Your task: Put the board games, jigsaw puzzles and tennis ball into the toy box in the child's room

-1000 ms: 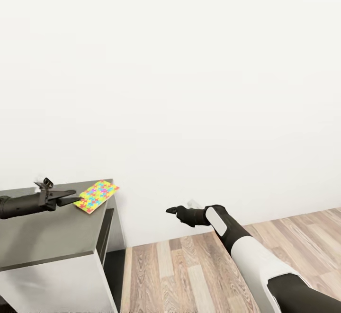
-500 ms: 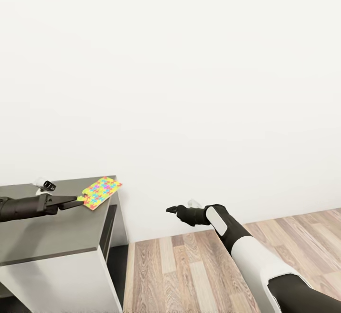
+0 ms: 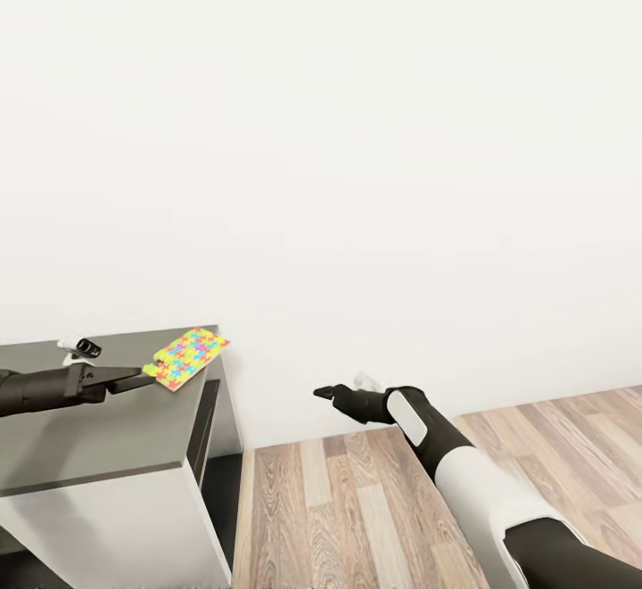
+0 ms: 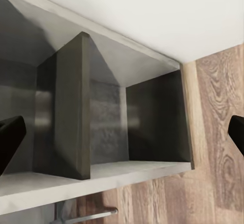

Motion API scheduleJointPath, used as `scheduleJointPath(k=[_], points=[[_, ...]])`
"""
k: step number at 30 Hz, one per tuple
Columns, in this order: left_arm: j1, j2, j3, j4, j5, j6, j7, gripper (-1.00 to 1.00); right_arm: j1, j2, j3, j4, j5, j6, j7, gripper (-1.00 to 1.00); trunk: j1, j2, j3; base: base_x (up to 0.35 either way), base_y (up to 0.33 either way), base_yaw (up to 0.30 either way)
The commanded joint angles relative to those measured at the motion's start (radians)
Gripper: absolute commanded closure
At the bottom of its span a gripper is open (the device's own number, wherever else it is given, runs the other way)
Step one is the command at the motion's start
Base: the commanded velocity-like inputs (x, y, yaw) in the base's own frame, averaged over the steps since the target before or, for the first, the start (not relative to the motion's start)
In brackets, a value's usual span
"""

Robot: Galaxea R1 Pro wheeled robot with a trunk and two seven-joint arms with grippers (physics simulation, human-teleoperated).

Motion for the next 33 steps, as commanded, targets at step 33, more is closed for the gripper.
scheduleJointPath(k=[33], points=[[0.0, 0.012, -0.002, -0.001, 0.006, 0.01, -0.004, -1.0, 0.01, -0.004, 0.064, -0.059, -0.007, -0.034, 0.016, -1.0, 0.0, -0.001, -0.009, 0.03, 0.0, 0.0]])
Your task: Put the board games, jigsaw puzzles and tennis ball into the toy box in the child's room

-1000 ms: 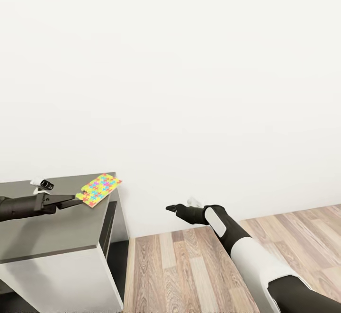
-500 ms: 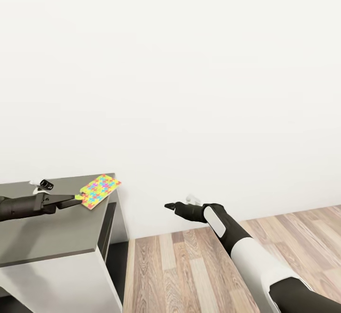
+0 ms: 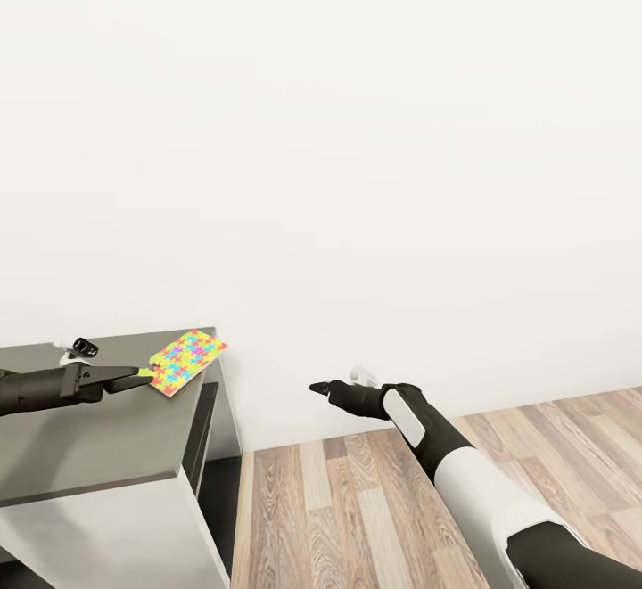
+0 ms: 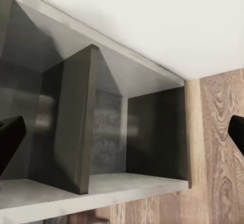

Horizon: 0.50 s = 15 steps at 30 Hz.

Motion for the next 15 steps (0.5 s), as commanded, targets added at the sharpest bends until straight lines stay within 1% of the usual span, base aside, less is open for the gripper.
scheduleJointPath(k=[1, 4, 8, 10, 11, 12, 13, 15], points=[[-0.001, 0.001, -0.002, 0.0, 0.001, 0.011, -0.004, -1.0, -0.001, 0.0, 0.001, 0.0, -0.001, 0.002, 0.001, -1.0, 0.0, -0.001, -0.001, 0.016, 0.0, 0.0], [-0.001, 0.004, -0.002, 0.001, 0.001, 0.01, -0.004, -1.0, -0.001, 0.003, 0.001, 0.002, -0.003, -0.019, 0.002, -1.0, 0.0, -0.001, -0.001, 0.008, 0.0, 0.0], [0.001, 0.018, -0.002, 0.001, 0.004, 0.01, -0.004, -1.0, 0.0, 0.011, 0.004, 0.002, 0.003, -0.072, 0.001, -1.0, 0.0, -0.001, -0.001, 0.003, 0.0, 0.0], [0.008, 0.025, -0.001, 0.002, 0.016, 0.01, -0.004, -1.0, 0.0, 0.014, 0.007, 0.003, 0.004, -0.109, 0.001, -1.0, 0.0, -0.001, -0.001, 0.001, 0.0, 0.0], [0.013, 0.032, -0.001, 0.002, 0.03, 0.009, -0.004, -1.0, 0.001, 0.014, 0.01, 0.004, 0.003, -0.124, 0.002, -1.0, 0.0, -0.001, -0.001, 0.0, 0.0, 0.0], [0.016, 0.035, -0.001, 0.002, 0.039, 0.009, -0.004, -1.0, 0.0, 0.015, 0.012, 0.005, 0.003, -0.129, 0.003, -1.0, 0.0, -0.001, -0.001, 0.0, 0.0, 0.0], [0.02, 0.04, -0.001, 0.002, 0.058, 0.009, -0.004, -1.0, 0.0, 0.016, 0.021, 0.009, 0.002, -0.133, 0.008, -1.0, 0.0, -0.001, -0.001, 0.0, 0.0, 0.0], [0.023, 0.043, -0.001, 0.002, 0.075, 0.009, -0.004, -1.0, 0.0, 0.017, 0.031, 0.016, 0.0, -0.134, 0.025, -1.0, 0.0, -0.001, -0.001, 0.0, 0.0, 0.0]])
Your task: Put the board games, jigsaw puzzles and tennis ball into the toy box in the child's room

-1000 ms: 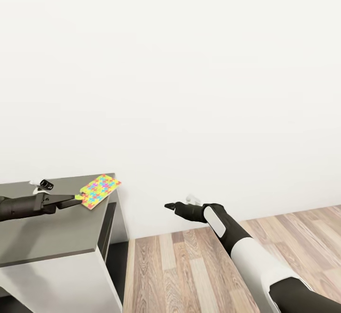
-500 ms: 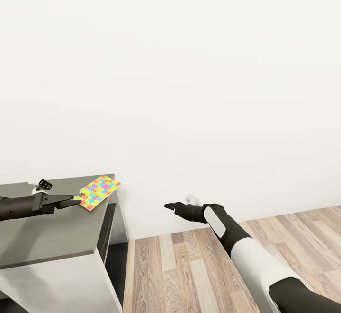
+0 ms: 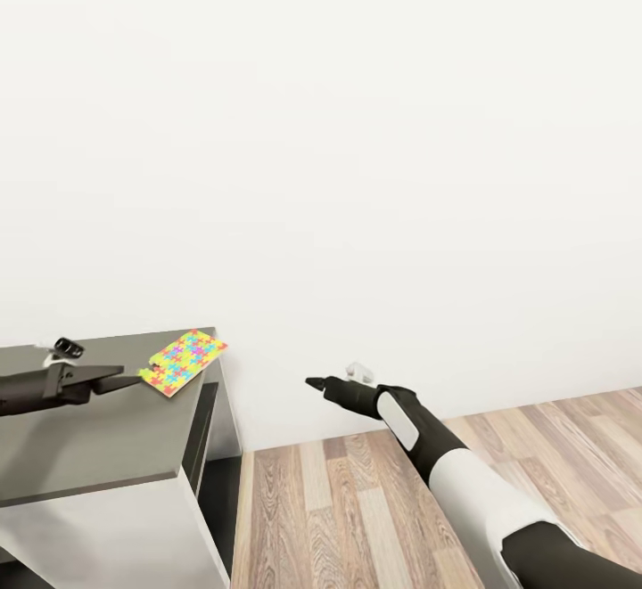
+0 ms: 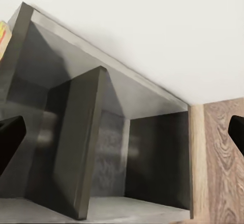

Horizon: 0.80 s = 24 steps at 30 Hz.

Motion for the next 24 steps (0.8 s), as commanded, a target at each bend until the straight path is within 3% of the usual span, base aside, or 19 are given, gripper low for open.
scheduleJointPath(k=[1, 5, 8, 15, 20, 24], points=[[0.0, 0.002, -0.002, 0.0, 0.008, 0.01, -0.004, -1.0, -0.001, 0.0, 0.007, 0.003, -0.005, 0.005, 0.016, -1.0, 0.0, -0.001, -0.001, 0.0, 0.0, 0.0], [0.003, 0.005, -0.003, 0.0, 0.03, 0.009, -0.004, -1.0, -0.001, 0.001, 0.026, 0.008, -0.003, 0.01, 0.214, -1.0, 0.0, -0.001, -0.001, 0.0, 0.0, 0.0], [0.004, 0.006, -0.003, 0.0, 0.033, 0.009, -0.004, -1.0, -0.001, 0.0, 0.025, 0.008, -0.003, 0.004, 0.266, -1.0, 0.0, -0.001, -0.001, 0.0, 0.0, 0.0], [0.004, 0.006, -0.003, 0.0, 0.036, 0.008, -0.004, -1.0, -0.001, -0.001, 0.011, 0.008, -0.021, -0.002, 0.204, -1.0, 0.0, -0.001, -0.001, 0.0, 0.0, 0.0], [0.004, 0.006, -0.003, 0.0, 0.036, 0.008, -0.004, -1.0, -0.001, -0.001, -0.019, 0.009, -0.079, 0.017, 0.184, -1.0, 0.0, -0.001, -0.001, 0.0, 0.0, 0.0], [0.004, 0.006, -0.003, 0.0, 0.037, 0.008, -0.004, -1.0, -0.001, -0.013, -0.038, 0.019, -0.158, 0.039, 0.199, -1.0, 0.0, -0.001, -0.001, 0.0, 0.0, 0.0]])
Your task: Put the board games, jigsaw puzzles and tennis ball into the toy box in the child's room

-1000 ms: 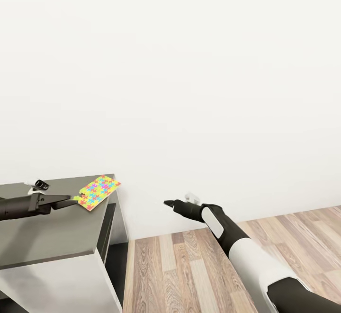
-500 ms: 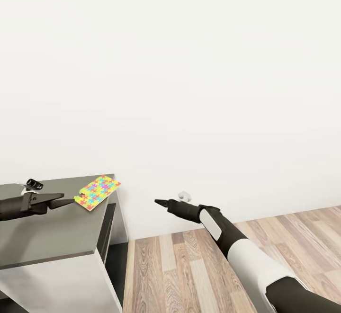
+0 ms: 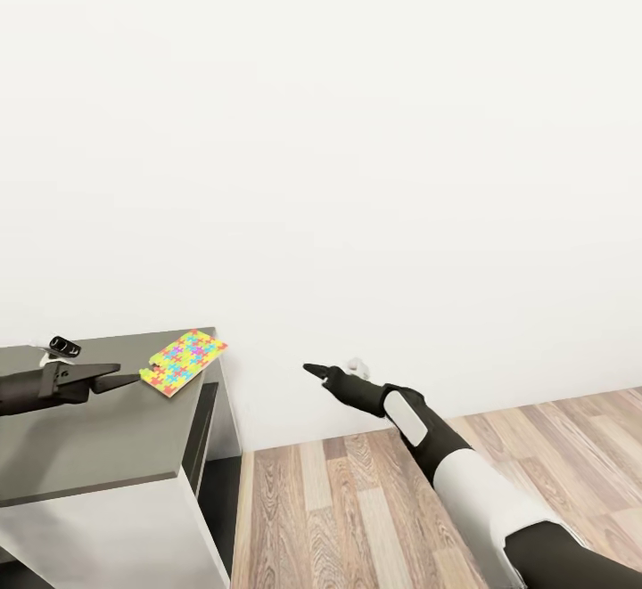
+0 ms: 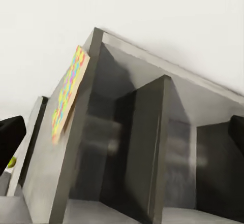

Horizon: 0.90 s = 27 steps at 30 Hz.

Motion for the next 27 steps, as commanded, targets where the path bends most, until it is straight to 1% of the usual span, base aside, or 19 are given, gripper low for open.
scheduleJointPath(k=[1, 3, 4, 5, 6, 7, 8, 10, 12, 17, 27], points=[[-0.001, 0.001, -0.002, 0.0, 0.001, 0.011, -0.004, -1.0, 0.0, -0.008, -0.004, 0.008, -0.04, 0.008, 0.015, -1.0, 0.0, -0.001, -0.001, 0.0, 0.0, 0.0], [-0.001, 0.001, -0.002, 0.0, 0.001, 0.011, -0.004, -1.0, 0.0, -0.017, -0.005, 0.016, -0.067, 0.011, 0.041, -1.0, 0.0, -0.001, -0.001, 0.0, 0.0, 0.0], [-0.001, 0.001, -0.002, 0.0, 0.001, 0.011, -0.004, -1.0, 0.001, -0.026, -0.004, 0.023, -0.085, 0.014, 0.076, -1.0, 0.0, -0.001, -0.001, 0.0, 0.0, 0.0], [-0.001, 0.0, -0.002, 0.0, 0.001, 0.011, -0.004, -1.0, 0.001, -0.029, -0.003, 0.025, -0.091, 0.016, 0.097, -1.0, 0.0, -0.001, -0.001, 0.0, 0.0, 0.0], [-0.001, 0.0, -0.002, 0.0, 0.001, 0.011, -0.004, -1.0, 0.001, -0.034, -0.002, 0.029, -0.098, 0.022, 0.144, -1.0, 0.0, -0.001, -0.001, 0.0, 0.0, 0.0], [-0.001, 0.0, -0.002, 0.001, 0.001, 0.011, -0.004, -1.0, 0.001, -0.035, -0.001, 0.03, -0.101, 0.026, 0.167, -1.0, 0.0, -0.001, -0.001, 0.0, 0.0, 0.0], [-0.001, 0.0, -0.002, 0.0, 0.001, 0.011, -0.004, -1.0, 0.002, -0.037, 0.0, 0.033, -0.104, 0.035, 0.207, -1.0, 0.0, -0.001, -0.001, 0.0, 0.0, 0.0], [-0.001, 0.0, -0.002, 0.0, 0.001, 0.011, -0.004, -1.0, 0.002, -0.039, 0.0, 0.035, -0.107, 0.045, 0.246, -1.0, 0.0, -0.001, -0.001, 0.0, 0.0, 0.0], [-0.001, -0.001, -0.002, 0.0, 0.001, 0.01, -0.004, -1.0, 0.002, -0.039, 0.0, 0.036, -0.108, 0.05, 0.265, -1.0, 0.0, -0.001, -0.001, 0.0, 0.0, 0.0], [-0.001, -0.001, -0.002, 0.0, 0.001, 0.01, -0.004, -1.0, 0.002, -0.037, 0.0, 0.039, -0.109, 0.054, 0.276, -1.0, 0.0, -0.001, -0.001, 0.015, 0.0, 0.0], [-0.001, -0.001, -0.002, 0.001, 0.001, 0.011, -0.004, -1.0, 0.002, -0.039, 0.0, 0.042, -0.11, 0.056, 0.258, -1.0, 0.0, -0.001, -0.001, 0.037, 0.0, 0.0]])
